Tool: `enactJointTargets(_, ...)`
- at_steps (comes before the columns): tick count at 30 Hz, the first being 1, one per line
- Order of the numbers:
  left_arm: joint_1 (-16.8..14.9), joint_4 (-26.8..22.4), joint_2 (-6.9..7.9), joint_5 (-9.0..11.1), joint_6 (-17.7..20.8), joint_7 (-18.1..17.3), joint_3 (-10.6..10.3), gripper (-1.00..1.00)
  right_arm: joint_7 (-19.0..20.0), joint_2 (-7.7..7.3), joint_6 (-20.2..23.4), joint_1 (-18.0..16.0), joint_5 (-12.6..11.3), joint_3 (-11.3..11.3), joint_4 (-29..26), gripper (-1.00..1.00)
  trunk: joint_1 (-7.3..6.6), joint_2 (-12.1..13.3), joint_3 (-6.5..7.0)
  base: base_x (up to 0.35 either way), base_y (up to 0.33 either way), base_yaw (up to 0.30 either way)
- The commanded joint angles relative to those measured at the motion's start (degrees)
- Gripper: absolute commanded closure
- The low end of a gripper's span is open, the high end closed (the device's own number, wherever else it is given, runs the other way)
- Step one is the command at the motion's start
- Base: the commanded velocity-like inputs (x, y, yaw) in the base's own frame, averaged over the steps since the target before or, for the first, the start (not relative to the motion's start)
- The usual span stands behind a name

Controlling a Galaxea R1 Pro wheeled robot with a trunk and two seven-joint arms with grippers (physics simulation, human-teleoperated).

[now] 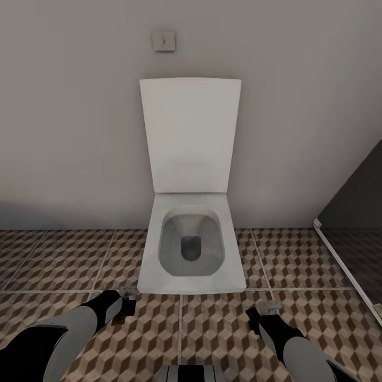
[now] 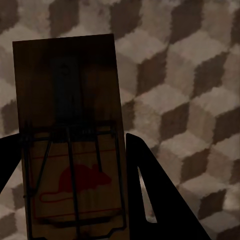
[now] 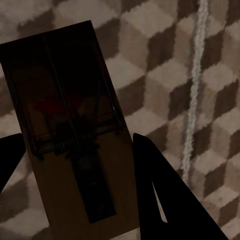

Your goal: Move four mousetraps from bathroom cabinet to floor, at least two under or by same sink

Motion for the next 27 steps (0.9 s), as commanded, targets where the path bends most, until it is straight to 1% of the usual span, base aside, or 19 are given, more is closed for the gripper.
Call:
enactJointTargets(1, 0.0, 0.0, 0.0, 0.4, 0.2, 0.0, -0.4, 1.0, -0.4, 0.05, 0.3, 0.0, 0.3, -0.1, 0.1, 1.0, -0.01, 0.0, -0.04, 0.0, 0.0, 0.0)
enactJointTargets(4, 0.0, 0.0, 0.0, 0.4, 0.2, 0.0, -0.4, 1.0, -0.4, 0.02, 0.1, 0.0, 0.2, -0.1, 0.9, 1.0, -0.01, 0.0, -0.04, 0.0, 0.0, 0.0)
enactJointTargets(7, 0.0, 0.0, 0.0, 0.4, 0.2, 0.0, -0.4, 1.0, -0.4, -0.09, -1.4, 0.0, 0.2, -0.2, 2.7, 1.0, -0.01, 0.0, -0.04, 0.0, 0.0, 0.0)
enactJointTargets(10, 0.0, 0.0, 0.0, 0.4, 0.2, 0.0, -0.4, 1.0, -0.4, -0.23, -3.8, 0.0, 0.2, -0.2, 5.2, 1.0, -0.01, 0.0, -0.04, 0.0, 0.0, 0.0)
enactJointTargets(13, 0.0, 0.0, 0.0, 0.4, 0.2, 0.0, -0.4, 1.0, -0.5, -0.24, -4.7, 0.0, 0.2, -0.2, 6.2, 1.0, -0.01, 0.0, -0.04, 0.0, 0.0, 0.0)
enactJointTargets(27, 0.0, 0.0, 0.03, 0.4, 0.1, 0.0, -0.4, 1.0, -0.5, -0.45, -5.4, 0.0, 0.2, -0.2, 6.9, 1.0, -0.01, 0.0, -0.04, 0.0, 0.0, 0.0)
